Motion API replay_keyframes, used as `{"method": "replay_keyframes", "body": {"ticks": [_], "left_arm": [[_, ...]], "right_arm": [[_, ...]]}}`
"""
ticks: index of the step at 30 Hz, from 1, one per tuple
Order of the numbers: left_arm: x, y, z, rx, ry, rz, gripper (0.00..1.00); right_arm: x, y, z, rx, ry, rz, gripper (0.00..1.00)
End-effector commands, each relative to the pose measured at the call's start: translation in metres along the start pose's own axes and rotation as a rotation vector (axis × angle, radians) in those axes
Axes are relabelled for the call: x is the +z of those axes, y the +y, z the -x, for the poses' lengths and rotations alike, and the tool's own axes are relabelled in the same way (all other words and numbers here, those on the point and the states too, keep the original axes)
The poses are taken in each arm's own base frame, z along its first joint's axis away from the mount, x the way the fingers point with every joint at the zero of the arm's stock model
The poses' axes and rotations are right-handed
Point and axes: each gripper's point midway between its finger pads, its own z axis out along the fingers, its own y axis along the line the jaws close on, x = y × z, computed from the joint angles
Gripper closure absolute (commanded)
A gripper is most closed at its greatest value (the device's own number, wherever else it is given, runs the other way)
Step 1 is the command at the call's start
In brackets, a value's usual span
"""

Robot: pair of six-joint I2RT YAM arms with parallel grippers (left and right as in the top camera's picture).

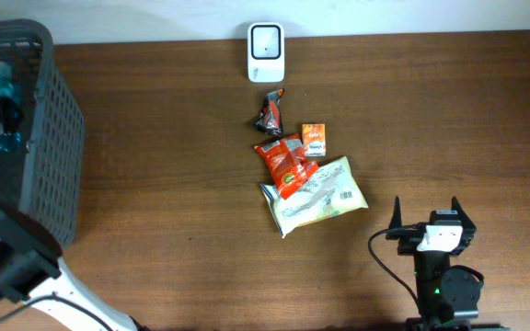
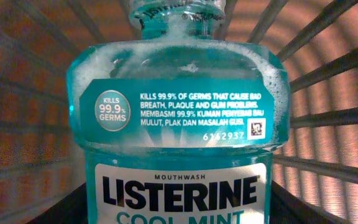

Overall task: Scan the item barcode
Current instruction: 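Grasp the teal Listerine bottle and lift it out with left gripper, then carry the Listerine bottle near the scanner and set it on the table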

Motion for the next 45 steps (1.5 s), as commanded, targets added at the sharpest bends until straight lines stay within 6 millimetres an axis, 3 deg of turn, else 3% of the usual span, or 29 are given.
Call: {"method": "replay_keyframes", "body": {"ticks": [1, 7, 12, 15, 19, 26, 31, 39, 45], "left_arm": [[-0.061, -0.012, 0.041, 0.03, -0.169, -0.001, 0.51], [-0.123, -0.045, 0.08, 0.083, -0.378, -0.097, 0.5], [-0.182, -0.099, 0.11, 0.172, -0.605, -0.343, 0.49], [-0.214, -0.134, 0.118, 0.242, -0.719, -0.54, 0.5], [-0.231, -0.172, 0.122, 0.3, -0.772, -0.717, 0.55], [-0.231, -0.252, 0.134, 0.421, -0.765, -0.861, 0.57], [-0.218, -0.331, 0.135, 0.51, -0.687, -0.892, 0.58], [-0.15, -0.427, 0.108, 0.629, -0.399, -0.616, 0.51], [-0.094, -0.497, 0.051, 0.722, -0.155, -0.67, 0.53]], "right_arm": [[0.0, 0.001, -0.004, -0.008, 0.006, 0.0, 0.02], [0.0, 0.001, -0.004, -0.008, 0.006, 0.0, 0.02], [0.0, 0.001, -0.004, -0.008, 0.006, 0.0, 0.02], [0.0, 0.001, -0.004, -0.008, 0.006, 0.0, 0.02], [0.0, 0.001, -0.004, -0.008, 0.006, 0.0, 0.02], [0.0, 0.001, -0.004, -0.008, 0.006, 0.0, 0.02], [0.0, 0.001, -0.004, -0.008, 0.006, 0.0, 0.01], [0.0, 0.001, -0.004, -0.008, 0.006, 0.0, 0.02], [0.0, 0.001, -0.004, -0.008, 0.006, 0.0, 0.02]]}}
